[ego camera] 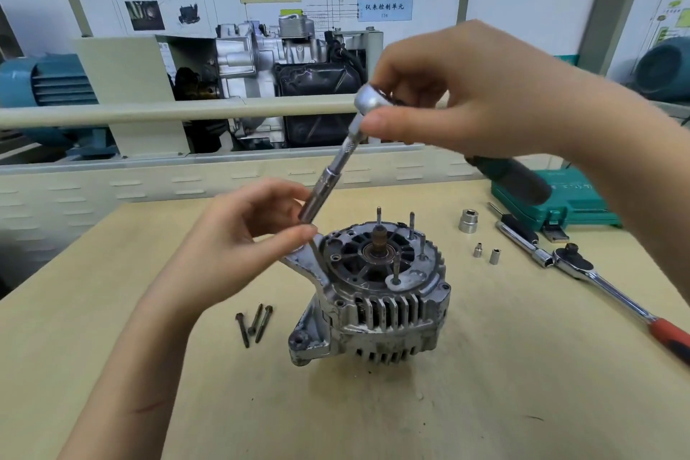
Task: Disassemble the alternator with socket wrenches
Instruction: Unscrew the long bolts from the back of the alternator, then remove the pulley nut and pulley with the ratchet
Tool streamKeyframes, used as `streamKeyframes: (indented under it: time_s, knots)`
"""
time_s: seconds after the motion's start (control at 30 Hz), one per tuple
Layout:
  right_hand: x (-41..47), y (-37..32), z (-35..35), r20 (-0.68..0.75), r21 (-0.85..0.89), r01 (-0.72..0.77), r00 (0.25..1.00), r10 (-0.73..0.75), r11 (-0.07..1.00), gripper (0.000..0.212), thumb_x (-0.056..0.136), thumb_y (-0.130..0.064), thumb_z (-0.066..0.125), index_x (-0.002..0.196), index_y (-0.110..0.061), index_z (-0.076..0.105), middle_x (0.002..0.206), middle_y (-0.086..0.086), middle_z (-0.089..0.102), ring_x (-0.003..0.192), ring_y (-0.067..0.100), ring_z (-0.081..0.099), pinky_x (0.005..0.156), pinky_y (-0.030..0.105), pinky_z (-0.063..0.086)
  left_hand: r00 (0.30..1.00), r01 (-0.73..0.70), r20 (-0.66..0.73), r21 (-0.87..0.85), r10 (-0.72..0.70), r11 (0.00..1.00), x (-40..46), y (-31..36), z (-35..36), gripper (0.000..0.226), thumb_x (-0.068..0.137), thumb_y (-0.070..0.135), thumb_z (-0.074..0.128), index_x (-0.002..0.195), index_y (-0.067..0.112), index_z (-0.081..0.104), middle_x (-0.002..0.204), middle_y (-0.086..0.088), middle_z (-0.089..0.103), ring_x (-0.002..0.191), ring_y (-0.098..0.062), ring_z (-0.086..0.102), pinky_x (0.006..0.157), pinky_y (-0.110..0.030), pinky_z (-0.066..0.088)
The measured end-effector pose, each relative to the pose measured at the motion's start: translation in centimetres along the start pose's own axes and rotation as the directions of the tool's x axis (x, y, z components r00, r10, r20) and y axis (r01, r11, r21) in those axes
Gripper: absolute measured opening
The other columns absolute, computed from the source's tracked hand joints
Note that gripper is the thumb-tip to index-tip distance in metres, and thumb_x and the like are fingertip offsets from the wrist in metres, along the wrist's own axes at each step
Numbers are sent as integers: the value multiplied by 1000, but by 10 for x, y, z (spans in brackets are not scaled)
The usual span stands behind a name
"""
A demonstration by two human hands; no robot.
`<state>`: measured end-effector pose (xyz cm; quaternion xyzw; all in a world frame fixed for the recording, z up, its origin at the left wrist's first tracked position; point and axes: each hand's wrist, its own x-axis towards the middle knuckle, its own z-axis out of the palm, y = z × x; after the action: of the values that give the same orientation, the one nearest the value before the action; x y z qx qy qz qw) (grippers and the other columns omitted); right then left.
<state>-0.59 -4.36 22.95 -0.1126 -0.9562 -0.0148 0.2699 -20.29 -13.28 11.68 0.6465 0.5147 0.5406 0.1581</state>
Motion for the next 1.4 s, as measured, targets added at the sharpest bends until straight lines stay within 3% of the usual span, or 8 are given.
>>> streamKeyframes:
  time_s: [0.1,0.27,0.4,0.53,0.77,0.93,1.13,1.4]
  knots:
    - [-12,5,12,-38,112,-89,995,94,990,61,70,-62,41,90,-8,60,71,7,60,64,16,55,59,34,44,997,52,-61,-28,-54,998,1,-2,-12,28,62,17,67,89,23,63,75,0,70,69,-4,66,68,-11,50]
    - [-49,22,40,-118,476,-222,943,312,851,29,75,-46,48,78,-18,56,60,0,61,50,6,56,48,15,45,952,285,-140,68,-273,956,6,-34,-45,25,73,-2,67,89,16,62,69,-1,68,60,-5,66,60,-10,50]
    - [-74,35,58,-146,636,-277,873,465,720,25,79,-41,45,76,-18,54,58,-3,60,46,4,52,44,11,40,852,514,-35,248,-522,821,11,-84,-43,20,79,-4,66,97,5,62,74,-8,68,60,-13,64,59,-20,55]
    - [-87,42,70,-134,730,-303,815,563,612,29,76,-40,46,74,-13,55,57,1,60,44,8,49,43,12,39,767,581,58,358,-639,731,10,-126,-31,14,80,1,67,91,9,62,67,-3,67,53,-9,60,49,-18,48]
    - [-103,43,80,-110,734,-329,806,581,595,34,78,-37,45,80,-6,57,61,2,61,47,11,50,49,29,43,746,563,71,466,-663,683,5,-154,-15,12,76,11,72,82,17,64,76,2,64,55,-10,53,46,-17,40]
    - [-110,46,85,-100,753,-340,788,608,564,37,75,-41,46,79,-5,57,57,2,60,46,11,49,47,28,40,772,523,60,506,-633,686,3,-160,-12,11,75,14,73,80,17,64,77,4,62,61,-7,53,45,-10,38]
    - [-118,50,88,-94,767,-336,783,614,546,36,75,-41,47,78,-8,58,59,4,61,46,11,50,48,20,44,779,551,24,449,-626,703,4,-161,-13,8,85,20,64,82,13,65,68,1,66,41,0,52,39,-14,36]
    - [-144,75,84,-107,926,-204,664,740,317,12,73,-20,53,80,-11,52,61,-2,55,51,11,54,49,17,45,832,526,-66,413,-551,743,5,-155,-17,14,87,17,60,75,12,65,69,1,64,62,-10,56,53,-21,40]
